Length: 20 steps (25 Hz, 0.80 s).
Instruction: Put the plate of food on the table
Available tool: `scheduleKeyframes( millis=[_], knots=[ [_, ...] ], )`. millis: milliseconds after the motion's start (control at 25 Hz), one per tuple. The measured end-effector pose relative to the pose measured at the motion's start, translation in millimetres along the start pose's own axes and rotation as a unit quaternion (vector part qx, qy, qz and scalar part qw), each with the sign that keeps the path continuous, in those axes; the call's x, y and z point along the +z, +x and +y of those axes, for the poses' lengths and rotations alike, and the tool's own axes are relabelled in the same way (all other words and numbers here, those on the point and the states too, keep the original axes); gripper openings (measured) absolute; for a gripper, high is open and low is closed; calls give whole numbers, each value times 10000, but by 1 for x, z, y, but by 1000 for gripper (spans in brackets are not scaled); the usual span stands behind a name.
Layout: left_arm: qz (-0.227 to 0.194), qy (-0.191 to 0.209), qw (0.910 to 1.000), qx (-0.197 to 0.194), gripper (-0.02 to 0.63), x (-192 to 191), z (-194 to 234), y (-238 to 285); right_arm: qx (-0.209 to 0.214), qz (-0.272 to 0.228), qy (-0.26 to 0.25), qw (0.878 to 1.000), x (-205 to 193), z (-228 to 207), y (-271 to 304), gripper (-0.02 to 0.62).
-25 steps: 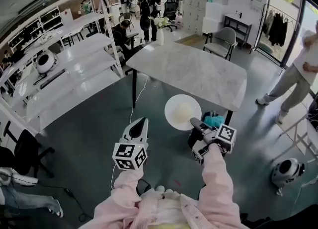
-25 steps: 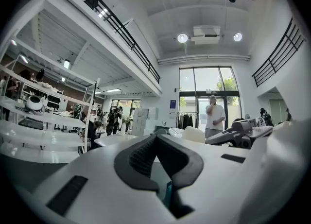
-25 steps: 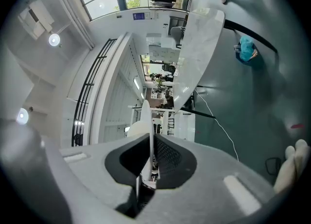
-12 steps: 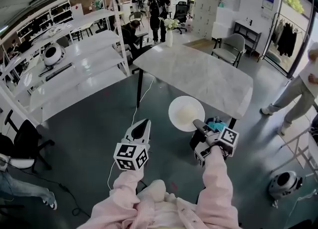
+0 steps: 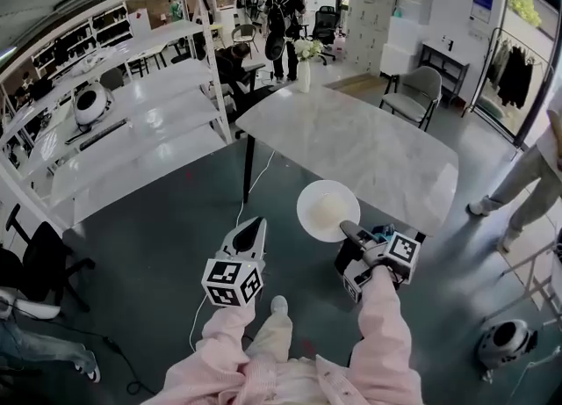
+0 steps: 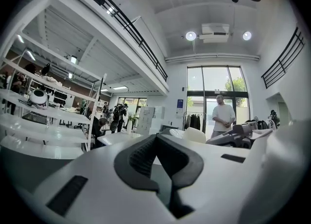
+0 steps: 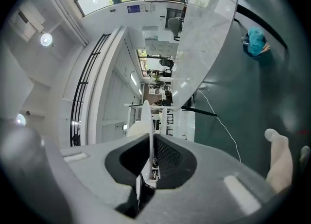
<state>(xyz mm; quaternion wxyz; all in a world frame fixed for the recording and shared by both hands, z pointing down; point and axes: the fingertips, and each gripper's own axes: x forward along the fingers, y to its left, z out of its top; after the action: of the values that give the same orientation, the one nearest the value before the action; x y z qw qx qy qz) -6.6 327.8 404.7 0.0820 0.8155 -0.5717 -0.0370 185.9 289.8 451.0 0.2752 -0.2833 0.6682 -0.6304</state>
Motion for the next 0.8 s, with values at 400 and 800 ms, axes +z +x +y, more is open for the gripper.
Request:
scheduleKeyframes(
  millis=[400, 800],
  knots=[
    [36, -128, 9999, -32, -8, 22, 82, 124, -92, 7, 106, 9999, 68, -9, 125, 25],
    [87, -201, 9996, -188, -8, 34, 151, 223, -83, -120, 198, 9997, 121, -15, 227, 25]
  ],
)
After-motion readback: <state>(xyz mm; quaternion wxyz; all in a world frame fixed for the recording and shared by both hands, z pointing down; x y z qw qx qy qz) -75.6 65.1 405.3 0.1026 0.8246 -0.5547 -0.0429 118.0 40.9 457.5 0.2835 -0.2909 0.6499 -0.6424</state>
